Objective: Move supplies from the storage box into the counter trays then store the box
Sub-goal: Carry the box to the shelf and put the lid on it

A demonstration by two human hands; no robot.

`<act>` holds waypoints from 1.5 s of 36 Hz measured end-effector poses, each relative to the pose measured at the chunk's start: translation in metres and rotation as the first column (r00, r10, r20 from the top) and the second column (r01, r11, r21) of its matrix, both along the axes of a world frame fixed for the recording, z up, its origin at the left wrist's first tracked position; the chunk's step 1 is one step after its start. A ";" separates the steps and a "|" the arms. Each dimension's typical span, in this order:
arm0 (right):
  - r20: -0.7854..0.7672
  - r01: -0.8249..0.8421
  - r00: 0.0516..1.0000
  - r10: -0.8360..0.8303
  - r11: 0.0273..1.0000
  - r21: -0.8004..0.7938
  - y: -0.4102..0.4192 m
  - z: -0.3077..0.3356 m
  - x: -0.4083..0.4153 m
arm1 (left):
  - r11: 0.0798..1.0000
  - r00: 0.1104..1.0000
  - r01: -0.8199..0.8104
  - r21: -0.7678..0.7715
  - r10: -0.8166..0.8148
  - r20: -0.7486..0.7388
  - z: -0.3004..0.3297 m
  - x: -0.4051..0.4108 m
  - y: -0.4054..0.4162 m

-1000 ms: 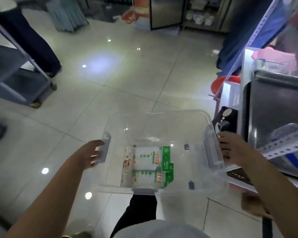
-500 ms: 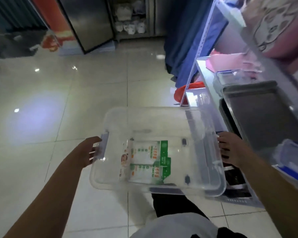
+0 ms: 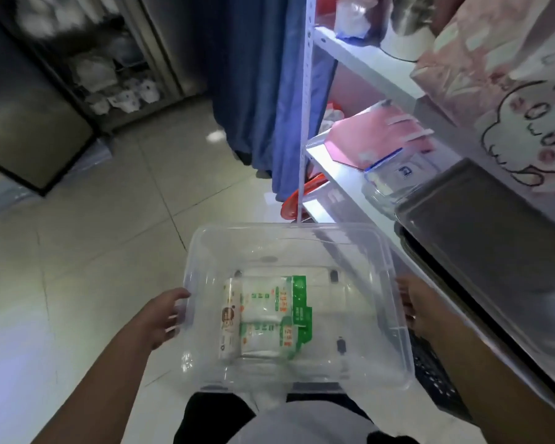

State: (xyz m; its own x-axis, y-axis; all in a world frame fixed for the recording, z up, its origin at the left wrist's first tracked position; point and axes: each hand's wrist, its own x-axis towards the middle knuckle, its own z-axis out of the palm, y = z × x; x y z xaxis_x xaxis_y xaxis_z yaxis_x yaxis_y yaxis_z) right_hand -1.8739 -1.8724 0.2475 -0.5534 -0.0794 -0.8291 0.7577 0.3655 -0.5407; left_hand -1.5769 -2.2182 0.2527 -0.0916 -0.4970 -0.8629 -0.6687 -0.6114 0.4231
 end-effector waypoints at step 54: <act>-0.402 0.560 0.804 -0.438 0.785 0.265 -0.124 -0.574 0.057 | -0.289 -0.106 0.908 -0.302 -0.859 0.501 -0.544 -0.386 -0.199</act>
State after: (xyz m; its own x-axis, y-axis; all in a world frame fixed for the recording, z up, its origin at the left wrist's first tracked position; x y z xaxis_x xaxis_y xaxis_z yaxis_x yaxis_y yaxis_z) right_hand -1.8168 -1.9964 -0.3261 -0.6552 0.5432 -0.5251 0.7058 0.1921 -0.6819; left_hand -1.9633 -2.4171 -0.2914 -0.7906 -0.1433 -0.5953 -0.3135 0.9299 0.1925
